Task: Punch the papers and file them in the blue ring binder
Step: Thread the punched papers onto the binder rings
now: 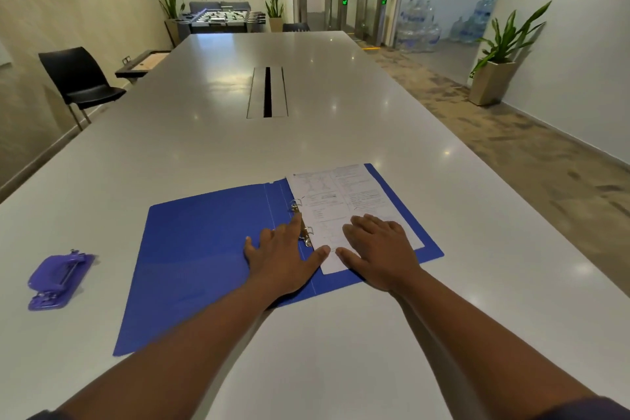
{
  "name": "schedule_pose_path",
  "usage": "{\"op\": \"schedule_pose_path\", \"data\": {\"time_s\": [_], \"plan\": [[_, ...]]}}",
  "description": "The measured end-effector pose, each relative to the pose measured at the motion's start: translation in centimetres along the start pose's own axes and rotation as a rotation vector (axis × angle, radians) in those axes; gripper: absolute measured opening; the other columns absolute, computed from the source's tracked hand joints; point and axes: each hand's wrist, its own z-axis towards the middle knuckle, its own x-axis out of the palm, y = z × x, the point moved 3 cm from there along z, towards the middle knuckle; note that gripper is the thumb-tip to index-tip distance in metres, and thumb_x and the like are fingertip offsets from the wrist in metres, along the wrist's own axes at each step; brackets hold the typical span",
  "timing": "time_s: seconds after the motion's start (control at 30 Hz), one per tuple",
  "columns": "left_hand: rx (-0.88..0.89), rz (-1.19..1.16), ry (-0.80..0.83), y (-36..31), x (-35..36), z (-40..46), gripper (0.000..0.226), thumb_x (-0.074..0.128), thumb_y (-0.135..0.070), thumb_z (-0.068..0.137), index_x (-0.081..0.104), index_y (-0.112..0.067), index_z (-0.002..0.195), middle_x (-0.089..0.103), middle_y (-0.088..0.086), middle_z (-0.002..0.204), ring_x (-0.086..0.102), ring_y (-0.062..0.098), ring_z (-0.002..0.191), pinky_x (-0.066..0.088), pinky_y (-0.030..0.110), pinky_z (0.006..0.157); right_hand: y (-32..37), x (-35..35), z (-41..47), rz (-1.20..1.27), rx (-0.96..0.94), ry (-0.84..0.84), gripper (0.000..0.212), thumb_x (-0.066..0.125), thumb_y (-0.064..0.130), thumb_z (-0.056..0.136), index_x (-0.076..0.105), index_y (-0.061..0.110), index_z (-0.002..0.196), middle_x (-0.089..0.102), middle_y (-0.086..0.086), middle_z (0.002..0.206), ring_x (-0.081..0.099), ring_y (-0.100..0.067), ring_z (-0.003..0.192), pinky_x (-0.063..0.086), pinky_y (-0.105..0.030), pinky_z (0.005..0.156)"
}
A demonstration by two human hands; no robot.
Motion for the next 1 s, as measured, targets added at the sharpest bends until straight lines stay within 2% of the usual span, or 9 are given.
{"op": "schedule_pose_path", "data": {"time_s": [0.13,0.27,0.37,0.43,0.67,0.77,0.87,0.93,1.0], "plan": [[0.134,0.217,-0.08,0.7,0.2,1.1,0.102,0.017,-0.096,0.075,0.024,-0.035,0.156,0.052,-0.002,0.128,0.047,0.023,0.112,0.037,0.044,0.095,-0.4,0.0,-0.7,-0.004,0.25,-0.161,0.041,0.037,0.056,0.096,0.059,0.021,0.097,0.066,0.005,0.107,0.062,-0.017,0.1,0.049,-0.041,0.093],[0.202,0.113,-0.136,1.3,1.3,1.5,0.098,0.018,-0.094,0.08,0.028,-0.033,0.157,0.045,-0.002,0.143,0.044,0.026,0.124,0.035,0.044,0.1,-1.9,0.8,-2.4,0.092,0.621,-0.176,0.073,0.042,0.063,0.092,0.048,0.009,0.14,0.044,-0.01,0.154,0.04,-0.028,0.142,0.031,-0.048,0.118],[0.267,0.069,-0.107,1.5,1.9,1.8,0.089,0.018,-0.085,0.088,0.015,-0.034,0.161,0.022,-0.005,0.166,0.027,0.026,0.146,0.028,0.049,0.111,-2.6,1.1,-3.5,0.125,0.75,-0.077,0.096,0.037,0.076,0.09,0.026,0.006,0.156,0.021,-0.012,0.167,0.019,-0.031,0.154,0.017,-0.049,0.124],[0.286,0.053,-0.062,1.6,2.1,1.8,0.087,0.018,-0.085,0.088,0.015,-0.035,0.159,0.024,-0.008,0.166,0.027,0.025,0.147,0.026,0.05,0.113,-2.8,1.3,-3.9,0.112,0.792,-0.032,0.102,0.033,0.08,0.089,0.023,0.005,0.158,0.019,-0.013,0.168,0.016,-0.031,0.155,0.015,-0.05,0.125],[0.269,0.023,-0.029,1.5,1.8,1.9,0.091,0.026,-0.089,0.083,0.021,-0.036,0.156,0.035,-0.014,0.159,0.03,0.022,0.146,0.024,0.049,0.115,-2.4,1.2,-2.9,0.142,0.751,0.019,0.068,0.034,0.06,0.098,0.042,0.015,0.148,0.029,-0.011,0.164,0.021,-0.03,0.153,0.015,-0.05,0.124],[0.247,-0.007,-0.034,1.5,1.7,1.9,0.094,0.029,-0.09,0.081,0.02,-0.035,0.157,0.04,-0.013,0.156,0.031,0.021,0.145,0.024,0.049,0.115,-1.8,0.2,-2.1,0.485,0.774,-0.116,0.045,0.055,0.04,0.095,0.05,0.022,0.136,0.056,-0.002,0.136,0.052,-0.028,0.13,0.042,-0.053,0.111],[0.228,-0.066,-0.009,1.7,1.6,2.2,0.1,0.029,-0.094,0.077,0.017,-0.036,0.158,0.045,-0.013,0.152,0.035,0.019,0.142,0.026,0.049,0.115,-0.3,-2.1,-1.3,0.893,0.726,-0.381,0.057,0.066,0.019,0.095,0.042,0.03,0.145,0.058,0.01,0.121,0.061,-0.019,0.113,0.058,-0.045,0.094],[0.165,-0.301,0.018,1.5,0.2,2.3,0.101,0.027,-0.097,0.074,0.025,-0.038,0.156,0.051,-0.015,0.146,0.044,0.017,0.137,0.032,0.046,0.114,1.2,-3.4,-0.9,0.916,0.611,-0.456,0.065,0.067,0.015,0.096,0.037,0.034,0.15,0.06,0.02,0.112,0.061,-0.008,0.108,0.055,-0.028,0.092],[0.015,-0.844,0.039,1.7,-2.1,2.5,0.1,0.034,-0.098,0.07,0.041,-0.034,0.148,0.056,-0.013,0.139,0.051,0.019,0.134,0.042,0.031,0.103,3.2,-4.7,-0.5,0.873,0.442,-0.45,0.066,0.067,0.016,0.097,0.037,0.037,0.151,0.066,0.025,0.109,0.062,0.005,0.102,0.046,-0.009,0.087]]}}
